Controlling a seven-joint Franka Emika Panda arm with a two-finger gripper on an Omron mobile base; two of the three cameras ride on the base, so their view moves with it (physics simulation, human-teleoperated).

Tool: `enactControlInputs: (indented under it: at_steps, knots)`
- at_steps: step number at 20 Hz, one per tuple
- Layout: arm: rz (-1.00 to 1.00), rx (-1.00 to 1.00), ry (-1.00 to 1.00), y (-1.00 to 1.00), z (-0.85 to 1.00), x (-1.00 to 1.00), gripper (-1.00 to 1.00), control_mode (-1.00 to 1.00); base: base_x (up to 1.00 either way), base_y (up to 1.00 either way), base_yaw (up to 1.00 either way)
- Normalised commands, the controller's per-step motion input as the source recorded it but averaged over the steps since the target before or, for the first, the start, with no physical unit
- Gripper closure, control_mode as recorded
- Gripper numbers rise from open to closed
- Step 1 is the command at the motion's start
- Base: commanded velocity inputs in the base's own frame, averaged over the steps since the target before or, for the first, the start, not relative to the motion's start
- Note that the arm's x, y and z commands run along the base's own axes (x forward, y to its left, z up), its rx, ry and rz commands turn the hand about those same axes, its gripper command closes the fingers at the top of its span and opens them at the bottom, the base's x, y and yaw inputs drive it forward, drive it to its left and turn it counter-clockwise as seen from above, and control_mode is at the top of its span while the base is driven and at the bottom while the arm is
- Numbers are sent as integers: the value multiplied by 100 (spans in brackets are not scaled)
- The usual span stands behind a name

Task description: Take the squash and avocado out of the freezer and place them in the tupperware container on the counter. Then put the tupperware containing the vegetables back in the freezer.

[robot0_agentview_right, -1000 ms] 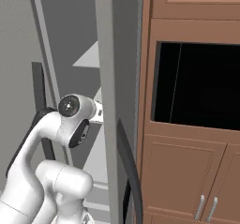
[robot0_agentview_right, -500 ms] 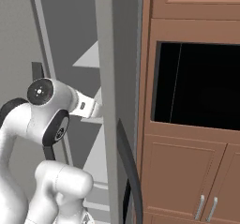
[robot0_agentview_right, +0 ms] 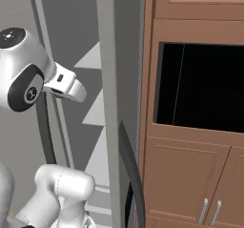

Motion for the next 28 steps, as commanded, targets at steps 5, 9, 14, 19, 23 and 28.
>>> enactControlInputs:
  at_steps: [5, 9, 14, 19, 23, 28]
  knots:
    - [0, 0, 7, 6, -13, -23, 100, -100, 0, 0, 0]
    - [0, 0, 1, 0, -46, 0, 100, -100, 0, 0, 0]
    - [0, 0, 0, 0, -46, -1, 100, -100, 0, 0, 0]
    - [0, 0, 0, 0, 0, 0, 100, 100, -82, 51, 0]
    - [0, 0, 0, 0, 0, 0, 100, 100, -99, 100, 8]
    - [0, 0, 0, 0, 0, 0, 100, 100, -39, 100, 43]
